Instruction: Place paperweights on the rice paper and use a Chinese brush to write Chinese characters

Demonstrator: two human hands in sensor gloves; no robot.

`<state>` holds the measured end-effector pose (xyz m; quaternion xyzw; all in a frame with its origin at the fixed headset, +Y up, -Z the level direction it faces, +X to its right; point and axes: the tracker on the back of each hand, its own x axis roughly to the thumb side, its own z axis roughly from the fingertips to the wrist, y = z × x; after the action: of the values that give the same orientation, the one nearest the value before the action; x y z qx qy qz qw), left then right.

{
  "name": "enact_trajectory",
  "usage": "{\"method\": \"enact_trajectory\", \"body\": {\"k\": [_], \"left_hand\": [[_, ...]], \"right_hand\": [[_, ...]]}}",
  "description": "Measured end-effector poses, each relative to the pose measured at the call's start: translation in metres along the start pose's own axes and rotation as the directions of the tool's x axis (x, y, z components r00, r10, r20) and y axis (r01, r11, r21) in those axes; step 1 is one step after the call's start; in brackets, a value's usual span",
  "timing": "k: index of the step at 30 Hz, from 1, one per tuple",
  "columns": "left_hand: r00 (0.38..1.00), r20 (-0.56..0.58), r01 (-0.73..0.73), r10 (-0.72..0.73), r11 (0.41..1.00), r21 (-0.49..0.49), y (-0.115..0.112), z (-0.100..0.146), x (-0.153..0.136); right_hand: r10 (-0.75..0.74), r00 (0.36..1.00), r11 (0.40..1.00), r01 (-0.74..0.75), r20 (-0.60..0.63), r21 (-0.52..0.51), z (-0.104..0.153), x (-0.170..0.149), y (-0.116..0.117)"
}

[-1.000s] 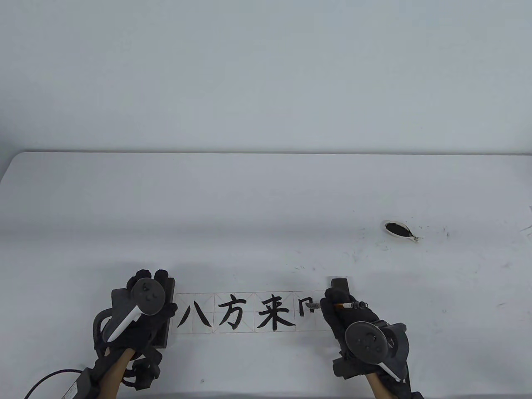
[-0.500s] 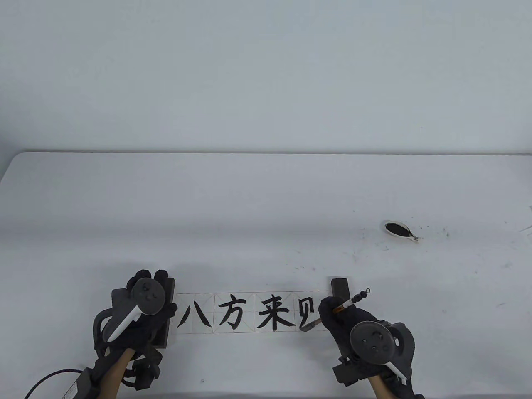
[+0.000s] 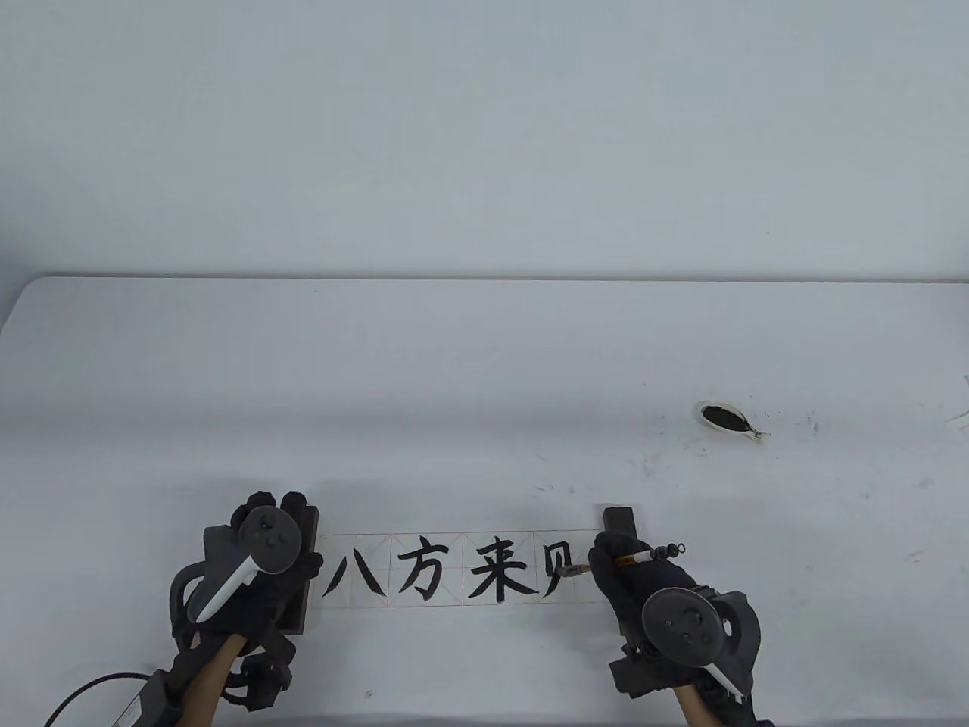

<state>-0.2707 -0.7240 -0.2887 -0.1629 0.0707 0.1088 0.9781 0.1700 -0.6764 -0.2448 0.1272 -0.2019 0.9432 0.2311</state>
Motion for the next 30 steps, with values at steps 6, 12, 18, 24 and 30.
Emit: {"method": "enact_trajectory", "body": {"k": [6, 12, 18, 24, 30], "left_hand": [[1.0, 0.001, 0.0, 0.0, 1.0, -0.003, 0.0, 0.0, 0.0], [1.0, 0.001, 0.001, -0.001, 1.0, -0.004, -0.001, 0.0, 0.0], [1.0, 0.001, 0.001, -0.001, 1.0, -0.005, 0.0, 0.0, 0.0], [1.0, 0.001, 0.003, -0.003, 1.0, -0.008, -0.001, -0.001, 0.001], [1.0, 0.001, 0.002, -0.002, 1.0, -0.006, -0.001, -0.001, 0.001]], "right_hand": [[0.059, 0.998, 0.998, -0.059, 0.008, 0.029, 0.0, 0.002, 0.002], [0.104, 0.994, 0.994, -0.105, 0.01, 0.034, 0.0, 0.002, 0.0], [0.052, 0.999, 0.999, -0.052, -0.014, -0.01, -0.001, -0.002, -0.007], [0.069, 0.997, 0.998, -0.069, -0.034, -0.01, -0.003, -0.008, -0.007], [0.067, 0.997, 0.997, -0.066, -0.038, 0.034, -0.004, -0.009, -0.004]]}}
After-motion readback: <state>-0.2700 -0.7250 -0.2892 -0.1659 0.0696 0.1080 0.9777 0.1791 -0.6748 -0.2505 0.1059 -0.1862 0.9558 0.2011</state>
